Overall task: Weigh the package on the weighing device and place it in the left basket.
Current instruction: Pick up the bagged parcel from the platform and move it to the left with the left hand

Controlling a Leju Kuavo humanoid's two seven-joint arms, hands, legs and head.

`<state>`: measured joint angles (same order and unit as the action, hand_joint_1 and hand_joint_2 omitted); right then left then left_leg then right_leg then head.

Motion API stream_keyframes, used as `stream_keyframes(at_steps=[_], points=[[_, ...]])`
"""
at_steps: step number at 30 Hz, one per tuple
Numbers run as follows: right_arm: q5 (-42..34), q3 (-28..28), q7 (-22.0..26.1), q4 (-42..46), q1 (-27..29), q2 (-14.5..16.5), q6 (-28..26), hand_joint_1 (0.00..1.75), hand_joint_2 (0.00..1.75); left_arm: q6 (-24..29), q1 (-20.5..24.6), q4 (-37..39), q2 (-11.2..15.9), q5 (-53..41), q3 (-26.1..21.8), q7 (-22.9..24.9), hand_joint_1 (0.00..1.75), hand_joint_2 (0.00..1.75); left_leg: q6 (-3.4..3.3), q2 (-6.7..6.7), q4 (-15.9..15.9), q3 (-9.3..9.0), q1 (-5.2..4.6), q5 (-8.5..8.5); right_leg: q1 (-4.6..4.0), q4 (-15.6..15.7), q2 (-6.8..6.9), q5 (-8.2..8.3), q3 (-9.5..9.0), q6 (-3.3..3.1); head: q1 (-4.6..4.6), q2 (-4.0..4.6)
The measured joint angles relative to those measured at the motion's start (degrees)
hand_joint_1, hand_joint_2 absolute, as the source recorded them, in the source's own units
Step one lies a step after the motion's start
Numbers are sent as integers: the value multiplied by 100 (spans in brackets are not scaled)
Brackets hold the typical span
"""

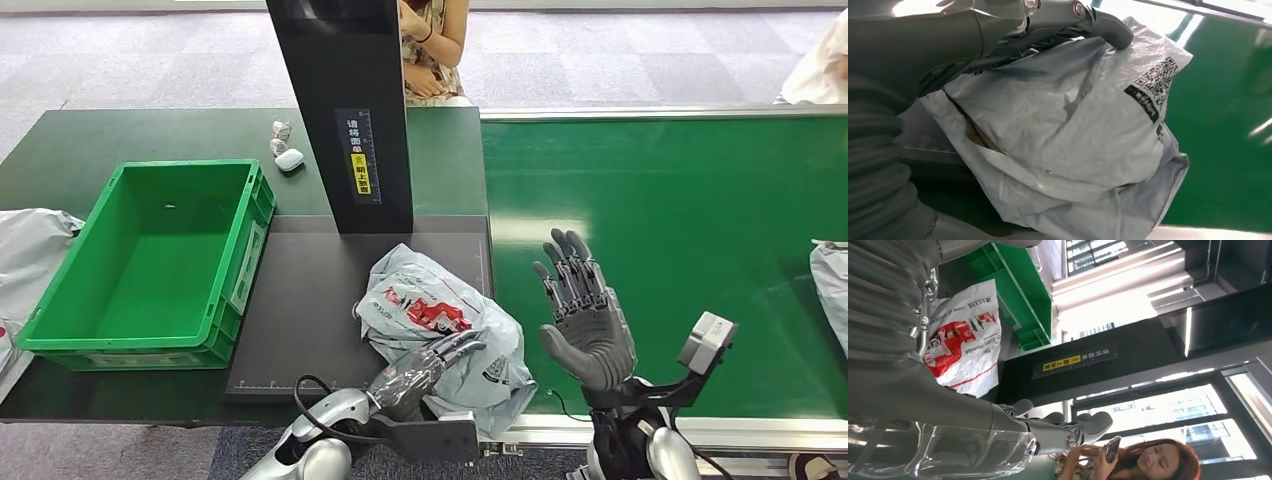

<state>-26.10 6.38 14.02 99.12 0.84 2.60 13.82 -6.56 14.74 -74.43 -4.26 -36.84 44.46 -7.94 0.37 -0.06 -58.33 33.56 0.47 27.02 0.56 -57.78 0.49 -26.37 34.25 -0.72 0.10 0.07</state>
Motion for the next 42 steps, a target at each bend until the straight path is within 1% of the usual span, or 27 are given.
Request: stream_keyframes(at_steps=[5, 10, 15, 16, 17, 19, 20, 22, 35, 42], points=[[85, -52, -85, 88, 102, 73, -29, 0, 175, -10, 352, 419, -77, 163, 238, 56, 0, 175, 0, 1, 0, 0, 0, 0, 0, 0, 0, -1, 1, 0, 0, 0], [127, -99, -169, 198, 232, 149, -67, 0, 175, -11, 623, 757, -210, 300, 262, 135, 0, 175, 0, 1, 0, 0, 0, 0, 0, 0, -1, 0, 0, 0, 0, 0], [150, -145, -211, 283, 328, 197, -68, 0, 175, 79, 796, 1120, -338, 359, 271, 152, 0, 175, 0, 1, 0, 0, 0, -1, 0, 0, -1, 0, -1, 0, -1, 0], [159, -152, -218, 301, 344, 207, -69, 0, 175, 118, 816, 1186, -361, 371, 274, 150, 26, 175, 0, 1, 0, -1, 0, -1, 0, 0, -2, 0, -1, 0, 0, 0], [167, -162, -226, 315, 359, 216, -70, 0, 175, 154, 831, 1240, -379, 381, 275, 145, 67, 175, 0, 1, 0, 0, 0, 0, 0, 0, -2, 0, -1, 0, 0, 0], [176, -179, -239, 344, 391, 229, -75, 0, 175, 225, 847, 1316, -405, 391, 275, 137, 154, 175, 0, 1, 0, 0, 0, 0, 0, 0, -2, 0, -1, 0, 0, 0], [179, -185, -246, 360, 409, 234, -77, 0, 175, 257, 851, 1343, -414, 392, 275, 134, 171, 175, 0, 1, 0, 0, 0, 0, 0, 0, -2, 0, 0, 0, 0, 0], [183, -192, -261, 392, 450, 243, -82, 0, 175, 308, 868, 1396, -428, 393, 275, 134, 175, 175, 0, 1, 0, 0, 0, 0, 0, 0, -2, 0, 0, 0, 0, 0], [191, -304, -302, 542, 609, 276, -100, 0, 175, 569, 1001, 1637, -434, 454, 271, 114, 175, 175, 0, 1, 1, -1, 1, 0, -1, -1, -2, 0, -3, 0, 0, 0], [191, -328, -301, 595, 657, 287, -235, 0, 175, 1012, 952, 1640, -390, 719, 37, 32, 175, 175, 0, 4, 1, -1, 1, 0, -1, -2, -3, 0, -3, 0, 0, 0]])
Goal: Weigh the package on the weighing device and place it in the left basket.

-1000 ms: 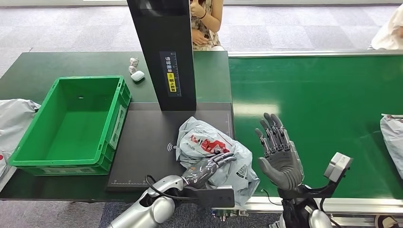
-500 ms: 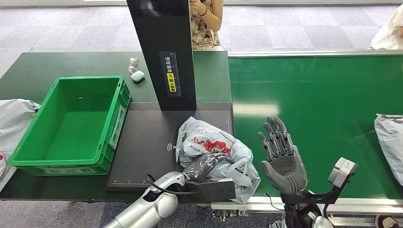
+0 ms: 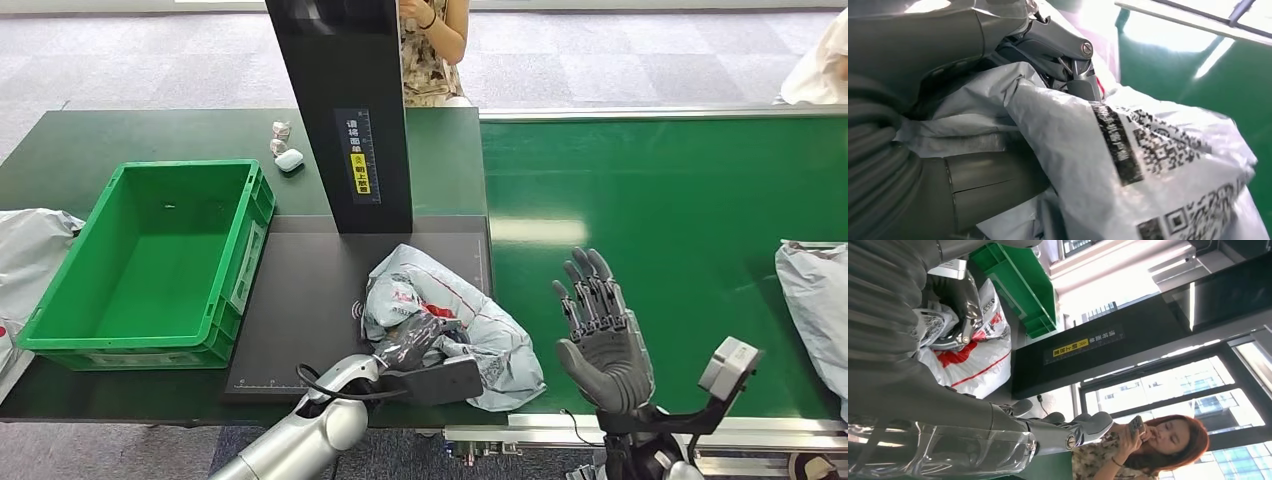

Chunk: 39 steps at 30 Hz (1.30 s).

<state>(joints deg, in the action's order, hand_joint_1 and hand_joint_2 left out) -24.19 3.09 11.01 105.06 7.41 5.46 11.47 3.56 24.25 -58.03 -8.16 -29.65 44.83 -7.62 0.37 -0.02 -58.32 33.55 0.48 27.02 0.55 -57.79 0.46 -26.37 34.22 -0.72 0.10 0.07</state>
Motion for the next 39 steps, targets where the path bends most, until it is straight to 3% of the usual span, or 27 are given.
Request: stream_keyframes(at_steps=[3, 9, 18, 26, 31, 35, 39], points=[[10, -22, 30, 63, 84, 2, -70, 0, 175, 310, -186, -293, 73, 120, -246, -122, 175, 175, 0, 3, 0, 0, 1, 0, 0, -1, -3, 0, 2, 0, 0, 0], [47, -163, 135, 276, 373, 17, -103, 0, 175, 1038, -759, -1795, 343, 131, -1072, -283, 175, 175, 1, 5, 3, 5, 2, 1, -2, -2, -7, -3, 8, -4, 1, 0], [2, -283, 310, 355, 571, 20, -87, 0, 175, 2674, -1527, -4175, 735, 58, -2422, -1216, 175, 175, 3, 8, 5, 8, 3, 3, -3, -2, -10, -9, 11, -8, 0, 0], [85, -322, 298, 382, 606, 119, -20, 0, 175, 3077, -1664, -5227, 920, 303, -3343, -1480, 175, 175, 4, 8, 4, 6, 3, 2, -3, -2, -9, -8, 9, -9, 0, 0], [117, -325, 272, 387, 583, 171, 68, 0, 175, 3145, -1397, -5373, 992, 212, -3713, -1233, 175, 175, 4, 6, 3, 6, 3, 0, -3, -2, -7, -8, 9, -9, 0, 0], [160, -362, 189, 387, 519, 240, 153, 0, 175, 2708, -697, -5100, 1095, -190, -4166, -398, 175, 175, 11, 6, 3, 2, 4, -6, -3, -2, -7, -5, 9, -12, 1, 0], [163, -428, 114, 386, 416, 273, 220, 0, 175, 2119, 11, -4337, 1204, -557, -4516, 328, 175, 175, 17, 13, 3, 1, 7, -11, -3, -5, -14, 9, 11, -24, 1, 0]])
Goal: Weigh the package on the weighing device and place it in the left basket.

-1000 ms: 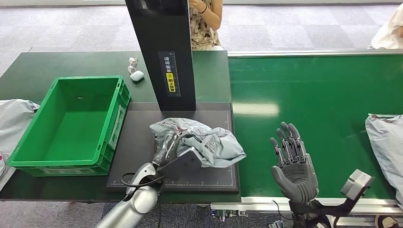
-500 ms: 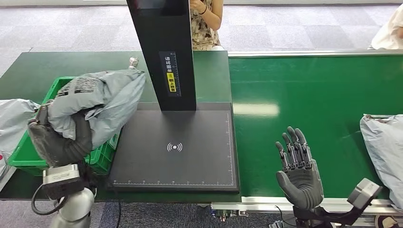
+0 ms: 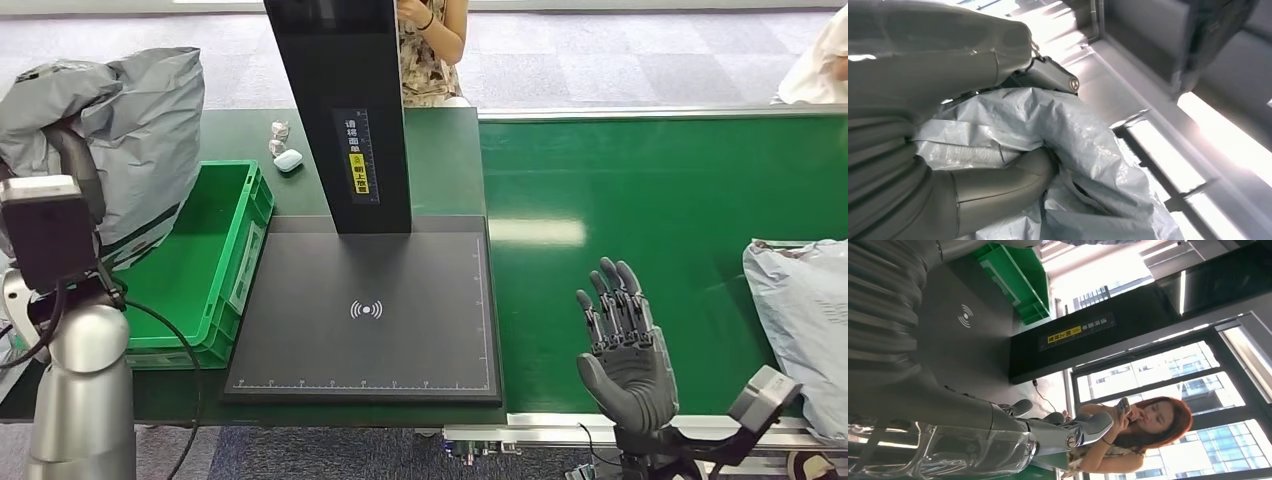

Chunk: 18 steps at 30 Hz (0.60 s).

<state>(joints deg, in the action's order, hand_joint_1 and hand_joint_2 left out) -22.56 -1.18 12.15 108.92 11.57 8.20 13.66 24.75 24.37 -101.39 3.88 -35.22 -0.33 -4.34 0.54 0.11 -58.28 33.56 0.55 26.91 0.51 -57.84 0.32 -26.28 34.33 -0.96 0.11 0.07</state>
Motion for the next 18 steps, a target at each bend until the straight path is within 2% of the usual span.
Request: stream_keyframes(at_steps=[5, 12, 13, 16, 17, 18], points=[[-34, -102, -65, -37, -100, 12, 104, 0, 175, -424, 669, 1298, 212, -137, -246, 316, 175, 175, 2, 7, 0, 0, 2, -1, -5, 0, -7, 3, 2, -3, 0, 0], [-91, -149, -78, -88, -112, 11, 136, 0, 175, -632, 1218, 3078, 538, -468, -319, 544, 172, 175, 4, 9, 0, 2, 4, -2, -9, -1, -12, 3, 6, -3, -1, 0], [-93, -149, -85, -89, -113, 11, 133, 0, 175, -651, 1266, 3295, 573, -493, -321, 575, 143, 175, 4, 9, 0, 2, 4, -2, -9, -1, -12, 3, 7, -3, -1, 0], [-94, -154, -117, -89, -113, 11, 123, 0, 175, -735, 1394, 3838, 652, -586, -323, 694, 14, 175, 4, 9, 0, 4, 4, -1, -10, 0, -12, 3, 7, -3, -2, 0], [-95, -156, -124, -89, -113, 11, 120, 0, 175, -778, 1442, 3998, 673, -631, -322, 758, 0, 175, 4, 8, 0, 4, 5, -1, -11, 0, -11, 2, 7, -3, -2, 0], [-97, -159, -127, -90, -113, 11, 119, 0, 175, -821, 1493, 4160, 696, -668, -321, 825, 0, 175, 4, 8, 0, 5, 5, -2, -11, 0, -11, 2, 7, -3, -2, 0]])
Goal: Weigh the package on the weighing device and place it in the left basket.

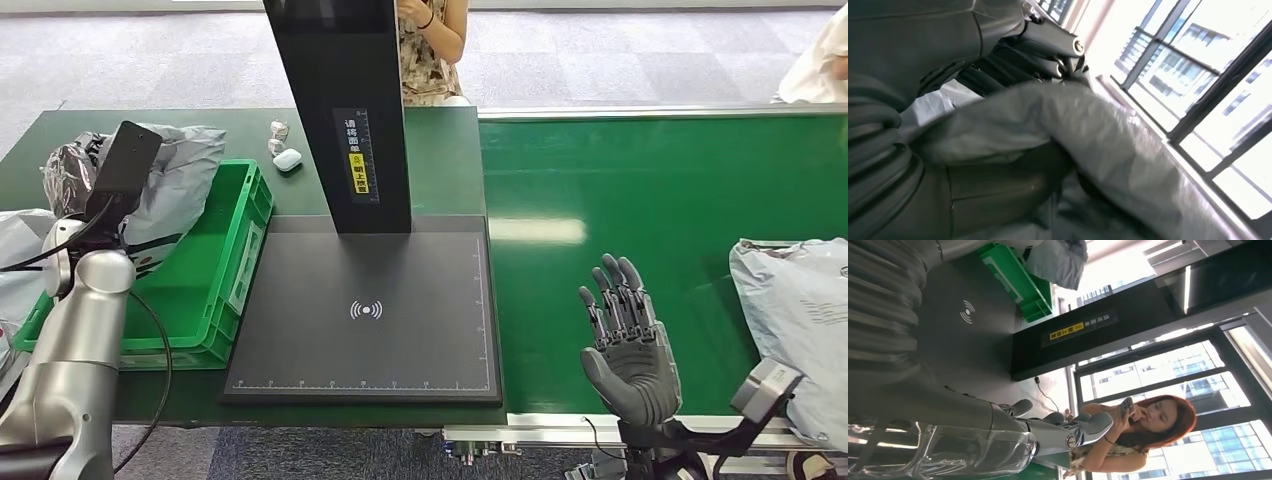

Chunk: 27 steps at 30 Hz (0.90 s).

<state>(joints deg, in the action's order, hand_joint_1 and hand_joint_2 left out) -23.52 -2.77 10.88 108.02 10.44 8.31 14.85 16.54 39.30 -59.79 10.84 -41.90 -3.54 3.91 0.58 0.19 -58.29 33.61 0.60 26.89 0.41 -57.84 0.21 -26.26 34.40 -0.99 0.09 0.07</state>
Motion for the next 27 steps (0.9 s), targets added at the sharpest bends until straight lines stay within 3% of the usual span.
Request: stream_keyframes(at_steps=[3, 9, 15, 20, 21, 24, 25, 27], points=[[-21, -11, 9, -20, 5, 0, 0, 0, 175, -19, 95, 406, 77, 27, -6, 39, 0, 175, 0, 2, 0, 0, 0, 0, 0, 0, -1, 0, 0, 0, 2, 0], [-49, -44, 78, -58, 57, -2, 6, 0, 175, 186, -89, 334, 115, 631, -121, -590, 0, 175, 0, 4, 0, -1, 0, 1, 0, 0, -3, 0, -3, 0, 1, 0], [37, -93, 200, -54, 239, -2, 11, 0, 175, 807, -1452, -1814, -53, 1503, -145, -1448, 0, 175, 4, 20, 0, -2, -1, 19, 1, 3, -24, -9, 2, 1, 1, 0], [73, -103, 219, -49, 268, -2, 6, 0, 175, 1133, -1896, -2522, -158, 1690, -144, -1811, 0, 175, 3, 22, 0, -3, -1, 24, 2, 5, -27, -14, 2, 6, 1, 0], [154, -106, 223, -32, 280, -1, -50, 0, 175, 1302, -2246, -3061, -284, 1779, -106, -2079, 0, 175, 0, 22, 0, -3, -2, 27, 4, 6, -27, -16, 1, 9, 0, 0], [827, -112, 309, 95, 378, 26, -504, 0, 44, 1264, -3661, -4905, -759, 1858, 387, -2493, 0, 175, -12, 18, 0, -5, -5, 37, 8, 10, -20, -25, -3, 20, 0, 0], [1073, -113, 334, 134, 412, 42, -641, 0, 44, 984, -3926, -5134, -843, 1837, 605, -2349, 0, 175, -13, 17, 0, -5, -6, 39, 8, 11, -17, -27, -5, 21, 1, 0], [1435, -106, 328, 173, 451, 73, -773, 0, 131, 409, -4244, -5264, -971, 1866, 982, -2064, 0, 175, -16, 17, 0, -5, -5, 41, 8, 11, -17, -27, -7, 21, 1, 0]])
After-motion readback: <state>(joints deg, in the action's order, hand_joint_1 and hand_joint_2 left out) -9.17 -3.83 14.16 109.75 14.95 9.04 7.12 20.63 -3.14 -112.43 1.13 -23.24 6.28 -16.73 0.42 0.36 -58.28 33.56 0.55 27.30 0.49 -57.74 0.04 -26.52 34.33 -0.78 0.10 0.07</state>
